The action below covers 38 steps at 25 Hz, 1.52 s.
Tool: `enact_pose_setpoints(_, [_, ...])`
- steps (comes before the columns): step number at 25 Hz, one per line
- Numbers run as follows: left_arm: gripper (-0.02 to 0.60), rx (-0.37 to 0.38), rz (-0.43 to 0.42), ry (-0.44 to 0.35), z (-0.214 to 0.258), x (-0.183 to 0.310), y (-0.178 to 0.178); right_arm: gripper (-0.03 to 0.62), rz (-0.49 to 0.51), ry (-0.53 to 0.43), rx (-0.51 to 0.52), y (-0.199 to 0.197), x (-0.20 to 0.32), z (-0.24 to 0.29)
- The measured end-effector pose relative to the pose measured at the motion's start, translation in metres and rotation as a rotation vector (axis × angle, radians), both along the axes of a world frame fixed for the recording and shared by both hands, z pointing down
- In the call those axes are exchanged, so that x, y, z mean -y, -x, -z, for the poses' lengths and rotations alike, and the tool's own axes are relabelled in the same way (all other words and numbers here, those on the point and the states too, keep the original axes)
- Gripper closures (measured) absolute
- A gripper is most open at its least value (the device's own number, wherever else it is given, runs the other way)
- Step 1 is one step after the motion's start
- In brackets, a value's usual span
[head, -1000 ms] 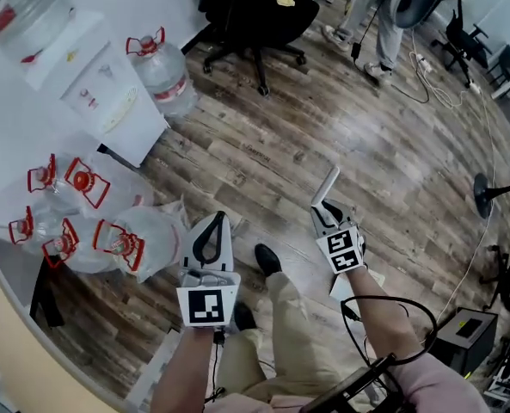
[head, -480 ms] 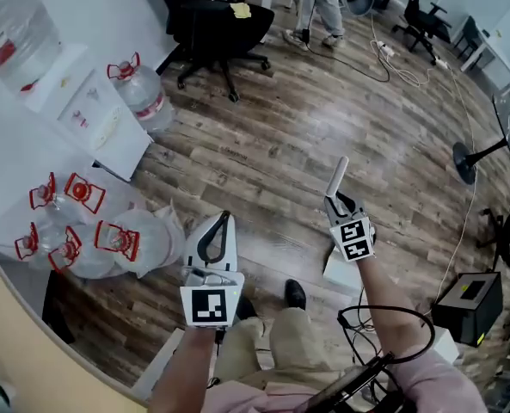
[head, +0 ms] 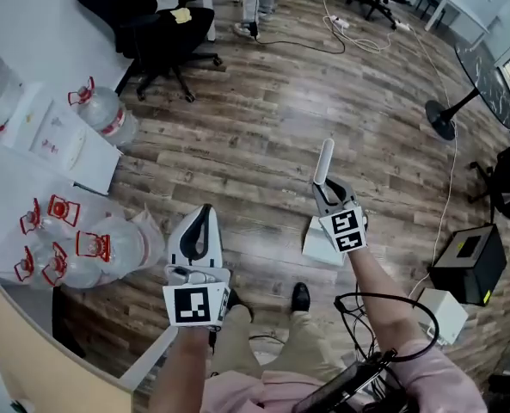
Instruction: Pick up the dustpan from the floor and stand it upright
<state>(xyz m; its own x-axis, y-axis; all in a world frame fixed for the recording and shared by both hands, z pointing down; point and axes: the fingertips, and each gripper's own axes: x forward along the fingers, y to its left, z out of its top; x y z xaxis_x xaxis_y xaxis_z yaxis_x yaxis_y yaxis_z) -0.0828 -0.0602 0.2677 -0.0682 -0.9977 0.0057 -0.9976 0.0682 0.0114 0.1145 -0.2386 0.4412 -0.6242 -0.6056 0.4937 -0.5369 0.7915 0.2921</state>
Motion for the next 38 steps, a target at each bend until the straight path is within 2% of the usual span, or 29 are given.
enact_pose_setpoints(2, [0.572, 0.033, -0.025, -0.010, 0.010, 0.007, -0.031, 0.499, -0.014, -0.001, 0.024, -0.030, 0.001, 0.008])
enact_pose_setpoints(10, [0.572, 0.090, -0.116, -0.037, 0.041, 0.030, -0.147, 0.497, -0.079, 0.016, 0.082, -0.134, -0.003, 0.019])
enact_pose_setpoints(17, [0.572, 0.140, -0.178, -0.050, 0.065, 0.042, -0.218, 0.496, -0.152, 0.046, 0.121, -0.208, 0.001, 0.022])
enact_pose_setpoints(21, [0.572, 0.164, -0.206, -0.057, 0.072, 0.048, -0.246, 0.493, -0.192, 0.059, 0.137, -0.240, 0.009, 0.020])
enact_pose_setpoints(25, [0.572, 0.154, -0.220, -0.052, 0.077, 0.054, -0.268, 0.491, -0.217, 0.065, 0.145, -0.262, 0.015, 0.019])
enact_pose_setpoints(34, [0.572, 0.181, -0.255, -0.066, 0.079, 0.071, -0.302, 0.480, -0.240, 0.071, 0.138, -0.303, 0.024, 0.016])
enact_pose_setpoints(38, [0.572, 0.173, -0.282, -0.075, 0.079, 0.080, -0.321, 0.436, -0.249, 0.102, 0.152, -0.313, 0.022, 0.015])
